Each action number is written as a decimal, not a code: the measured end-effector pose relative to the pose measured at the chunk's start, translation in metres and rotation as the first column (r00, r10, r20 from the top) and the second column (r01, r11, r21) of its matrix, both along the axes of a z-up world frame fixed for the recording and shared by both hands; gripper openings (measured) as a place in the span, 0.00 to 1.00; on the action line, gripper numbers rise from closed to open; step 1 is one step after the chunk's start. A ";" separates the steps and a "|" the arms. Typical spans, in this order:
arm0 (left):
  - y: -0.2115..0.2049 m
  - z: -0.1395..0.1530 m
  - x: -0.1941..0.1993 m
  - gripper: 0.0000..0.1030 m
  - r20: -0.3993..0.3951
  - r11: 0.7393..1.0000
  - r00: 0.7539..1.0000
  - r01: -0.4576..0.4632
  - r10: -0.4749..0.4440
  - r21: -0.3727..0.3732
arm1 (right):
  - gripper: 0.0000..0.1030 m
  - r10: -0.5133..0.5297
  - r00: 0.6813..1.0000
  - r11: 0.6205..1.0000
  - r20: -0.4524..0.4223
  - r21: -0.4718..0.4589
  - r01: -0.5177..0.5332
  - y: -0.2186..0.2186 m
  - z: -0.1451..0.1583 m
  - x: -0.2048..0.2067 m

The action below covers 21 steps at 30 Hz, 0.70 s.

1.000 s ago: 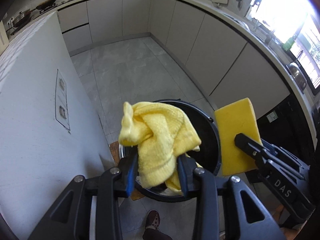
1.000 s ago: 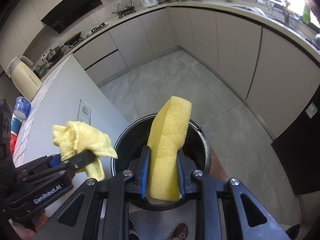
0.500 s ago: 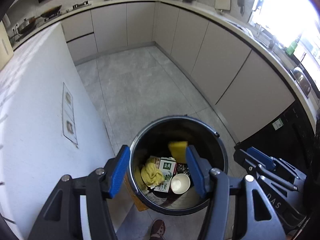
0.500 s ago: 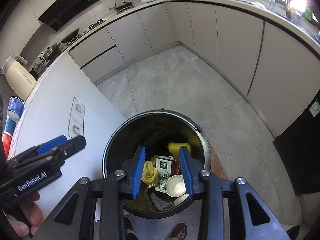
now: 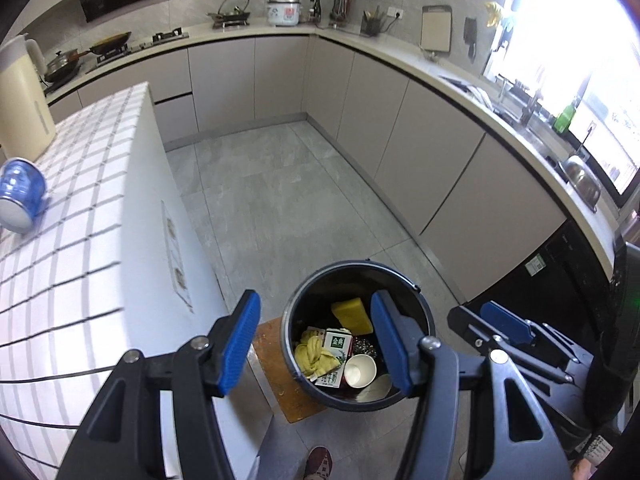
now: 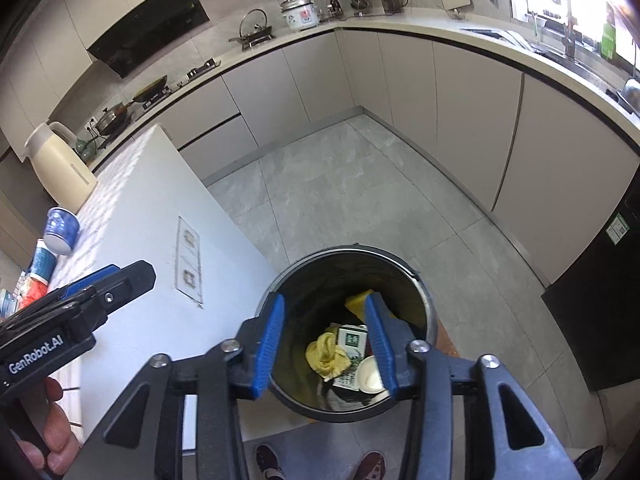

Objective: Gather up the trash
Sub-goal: 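Move both tools back over the table toward the blue cups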

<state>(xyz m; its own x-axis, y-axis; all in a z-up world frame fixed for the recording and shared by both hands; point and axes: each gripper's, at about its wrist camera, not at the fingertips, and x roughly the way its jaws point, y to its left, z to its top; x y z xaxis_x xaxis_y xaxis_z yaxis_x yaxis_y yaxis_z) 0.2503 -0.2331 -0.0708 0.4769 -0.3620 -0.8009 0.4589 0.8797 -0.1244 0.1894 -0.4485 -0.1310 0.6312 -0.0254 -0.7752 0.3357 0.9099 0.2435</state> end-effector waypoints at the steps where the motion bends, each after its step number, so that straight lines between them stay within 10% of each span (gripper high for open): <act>1: 0.005 0.004 -0.001 0.58 0.006 1.000 1.000 -0.002 0.002 -0.003 | 0.50 0.002 1.000 1.000 0.007 0.000 -0.002 0.004 0.004 0.000; 21: 0.157 0.043 0.013 0.66 0.081 0.983 0.980 -0.185 0.184 -0.006 | 0.60 0.171 0.980 0.985 0.100 -0.024 -0.169 0.167 0.066 0.041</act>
